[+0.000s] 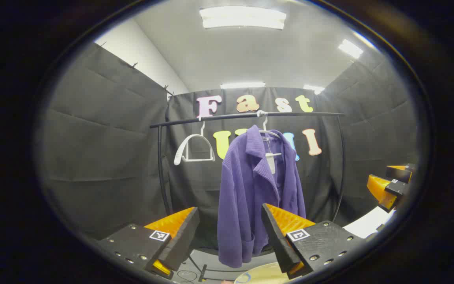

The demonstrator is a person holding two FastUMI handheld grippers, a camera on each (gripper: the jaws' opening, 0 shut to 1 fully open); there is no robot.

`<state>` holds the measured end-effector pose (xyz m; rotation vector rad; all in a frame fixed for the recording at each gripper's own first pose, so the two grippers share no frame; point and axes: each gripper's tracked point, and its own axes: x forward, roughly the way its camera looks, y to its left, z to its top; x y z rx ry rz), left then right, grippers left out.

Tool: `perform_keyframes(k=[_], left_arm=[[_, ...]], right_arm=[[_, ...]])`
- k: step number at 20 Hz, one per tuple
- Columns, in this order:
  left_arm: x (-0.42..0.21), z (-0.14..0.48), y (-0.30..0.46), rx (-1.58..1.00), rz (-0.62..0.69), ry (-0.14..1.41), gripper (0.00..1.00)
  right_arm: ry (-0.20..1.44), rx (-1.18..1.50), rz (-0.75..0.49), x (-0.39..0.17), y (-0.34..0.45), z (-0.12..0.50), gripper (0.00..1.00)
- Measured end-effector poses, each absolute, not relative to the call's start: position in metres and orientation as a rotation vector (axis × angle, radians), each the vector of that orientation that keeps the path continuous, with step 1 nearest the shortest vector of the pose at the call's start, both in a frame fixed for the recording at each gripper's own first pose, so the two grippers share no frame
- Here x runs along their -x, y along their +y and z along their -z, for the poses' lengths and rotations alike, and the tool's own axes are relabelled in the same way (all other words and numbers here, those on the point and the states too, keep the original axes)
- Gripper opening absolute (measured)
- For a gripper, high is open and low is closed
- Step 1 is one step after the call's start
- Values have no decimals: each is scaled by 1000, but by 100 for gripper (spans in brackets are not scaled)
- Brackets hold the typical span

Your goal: Grasp the clothes on the hanger with both hands and then place them into the laundry hamper below.

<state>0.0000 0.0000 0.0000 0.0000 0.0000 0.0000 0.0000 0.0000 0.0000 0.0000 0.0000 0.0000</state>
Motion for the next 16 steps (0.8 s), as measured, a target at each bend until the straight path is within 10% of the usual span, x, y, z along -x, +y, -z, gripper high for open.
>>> perform_keyframes(k=[16], left_arm=[[3,-16,1,-5,22,-35,93]], right_arm=[[0,-5,-35,5,11,-5,95]])
